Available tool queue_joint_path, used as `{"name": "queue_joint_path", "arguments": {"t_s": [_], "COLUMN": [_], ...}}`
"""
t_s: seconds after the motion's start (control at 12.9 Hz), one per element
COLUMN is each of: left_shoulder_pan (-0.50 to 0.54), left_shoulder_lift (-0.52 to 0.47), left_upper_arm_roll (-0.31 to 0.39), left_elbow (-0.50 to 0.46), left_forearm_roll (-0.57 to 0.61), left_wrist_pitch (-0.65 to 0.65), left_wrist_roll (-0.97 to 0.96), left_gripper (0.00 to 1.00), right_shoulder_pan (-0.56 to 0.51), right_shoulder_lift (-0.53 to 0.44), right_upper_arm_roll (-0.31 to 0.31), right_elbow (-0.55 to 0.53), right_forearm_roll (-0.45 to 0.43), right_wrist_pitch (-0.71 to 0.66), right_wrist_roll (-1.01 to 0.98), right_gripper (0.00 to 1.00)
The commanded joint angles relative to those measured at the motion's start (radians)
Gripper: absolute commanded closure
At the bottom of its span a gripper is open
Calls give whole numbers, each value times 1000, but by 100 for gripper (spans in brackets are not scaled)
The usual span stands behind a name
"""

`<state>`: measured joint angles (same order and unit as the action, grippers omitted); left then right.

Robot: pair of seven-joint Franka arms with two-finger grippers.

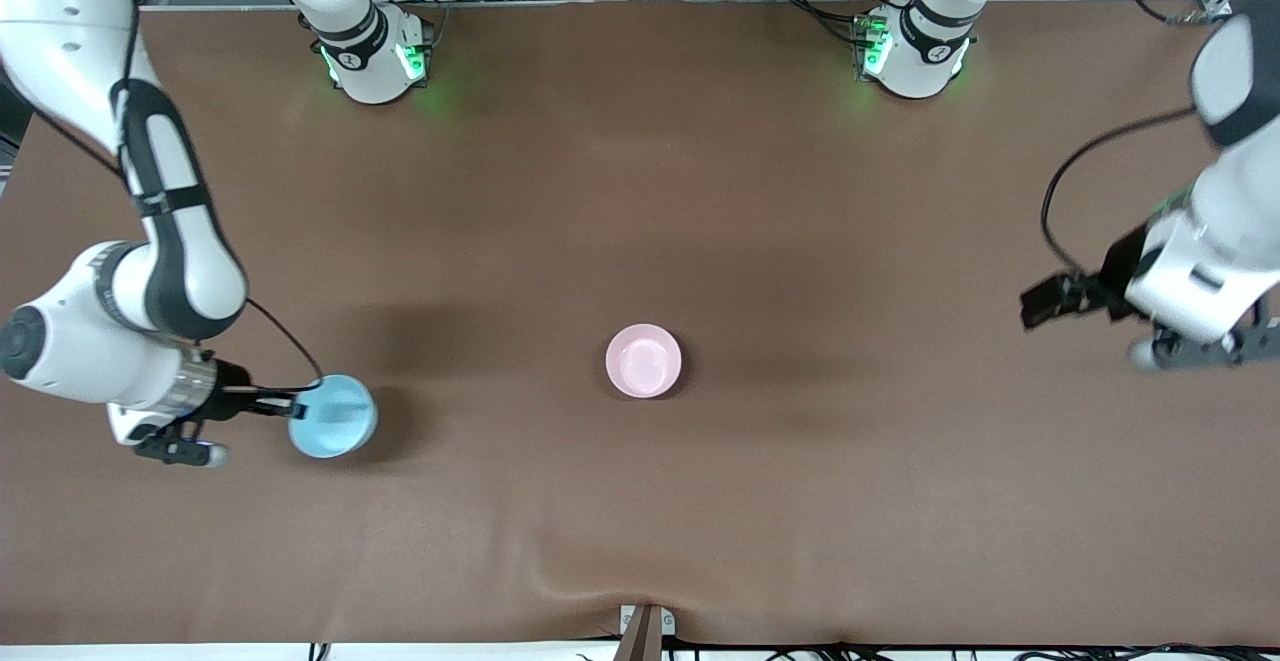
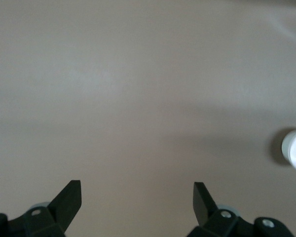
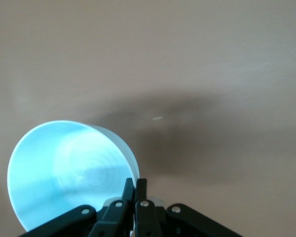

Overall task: Stack pink and blue bowls on white bowl
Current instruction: 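Lift the blue bowl with the right gripper while the left gripper retracts, then place the blue bowl onto the pink bowl with the right gripper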

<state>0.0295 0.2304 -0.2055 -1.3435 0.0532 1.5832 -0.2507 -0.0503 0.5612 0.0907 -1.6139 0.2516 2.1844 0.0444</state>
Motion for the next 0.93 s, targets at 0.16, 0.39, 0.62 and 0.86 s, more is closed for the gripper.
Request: {"name": "queue_joint_path", "arguments": {"t_s": [0.16,0.39,0.62,0.86], "left_shoulder_pan": [7,10,12,12], "left_shoulder_lift": [-175,-235,-257,-237], "left_upper_arm_roll": [36,69,69,89], "left_elbow": [-77,-136,-174,-169], "left_forearm_roll": [-76,-108,-110,-102], "left_wrist_pitch": [-117,-120,-103,-60], "left_wrist_roll": [79,134,136,159], "left_gripper": [0,0,0,0], "right_shoulder_pan": [240,351,467,521], "right_shoulder_lift": [-23,51,72,88], "right_upper_arm_roll": [-11,-11,-12,-16], "right_elbow": [48,143,158,152], "right_forearm_roll": [18,18,12,15], "right_wrist_pitch": [-6,-3,9,58], "right_wrist_roll": [243,372,471,522], "right_gripper": [100,100,100,100]}}
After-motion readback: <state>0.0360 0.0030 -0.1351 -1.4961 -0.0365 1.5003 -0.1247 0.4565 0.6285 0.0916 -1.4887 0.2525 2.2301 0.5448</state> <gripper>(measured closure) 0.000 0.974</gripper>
